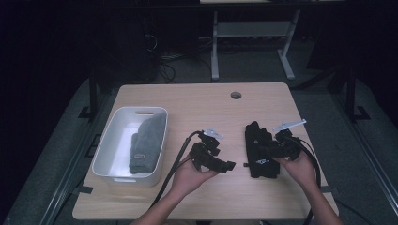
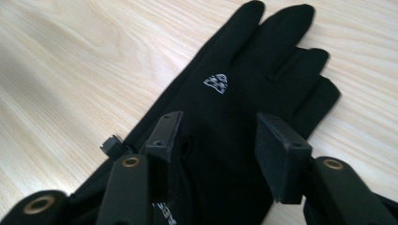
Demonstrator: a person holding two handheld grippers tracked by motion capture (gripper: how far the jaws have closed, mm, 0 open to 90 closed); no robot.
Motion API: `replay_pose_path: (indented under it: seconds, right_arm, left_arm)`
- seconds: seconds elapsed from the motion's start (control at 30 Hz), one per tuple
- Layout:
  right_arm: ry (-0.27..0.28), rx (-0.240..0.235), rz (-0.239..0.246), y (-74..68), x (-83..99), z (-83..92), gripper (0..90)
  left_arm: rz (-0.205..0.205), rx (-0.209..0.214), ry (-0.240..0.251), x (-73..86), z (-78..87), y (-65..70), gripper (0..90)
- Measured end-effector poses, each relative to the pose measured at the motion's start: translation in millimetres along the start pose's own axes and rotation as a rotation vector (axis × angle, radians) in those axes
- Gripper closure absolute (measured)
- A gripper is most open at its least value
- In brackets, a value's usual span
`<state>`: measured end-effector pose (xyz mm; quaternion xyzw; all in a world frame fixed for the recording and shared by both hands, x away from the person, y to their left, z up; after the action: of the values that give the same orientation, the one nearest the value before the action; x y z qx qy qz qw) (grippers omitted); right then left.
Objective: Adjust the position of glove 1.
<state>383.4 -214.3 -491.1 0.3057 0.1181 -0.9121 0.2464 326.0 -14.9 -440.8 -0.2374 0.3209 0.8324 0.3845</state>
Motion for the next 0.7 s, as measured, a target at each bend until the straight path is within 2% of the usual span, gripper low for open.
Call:
replay_pose_path:
  seconds: [0.1,0.13,0.3,0.47,0.7]
  right_arm:
    - [0.027,-0.002,-0.032,5.5,0.2,7.3,47.5]
    - [0.039,0.002,-0.031,9.1,-0.1,9.6,45.8]
    - [0.051,-0.001,-0.074,24.4,-5.6,16.6,38.5]
    - [0.017,-0.024,-0.106,32.2,-7.5,11.1,34.1]
    - [0.002,-0.045,-0.131,41.9,-10.8,-2.3,32.7]
  left_arm:
    - [-0.009,0.004,-0.007,-0.5,-6.1,0.9,21.9]
    - [0.001,0.007,0.001,-1.3,-8.7,2.0,21.9]
    - [0.006,0.022,0.007,-5.8,-26.3,6.5,22.2]
    - [0.009,0.044,-0.008,-8.5,-43.5,10.1,23.0]
    - [0.045,0.071,-0.024,-8.3,-71.2,10.2,24.6]
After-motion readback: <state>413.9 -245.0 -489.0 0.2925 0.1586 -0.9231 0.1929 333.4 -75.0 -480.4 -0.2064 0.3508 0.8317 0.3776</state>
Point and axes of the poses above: each handheld gripper's, and its own axes: z roughly backward along the jaws, x roughly out of its underside, y roughly to its right, the point moved 8 cm from there along -z, roughly forward along the jaws, and after that the axes turned 5 degrees about x, right-handed, at the moved point
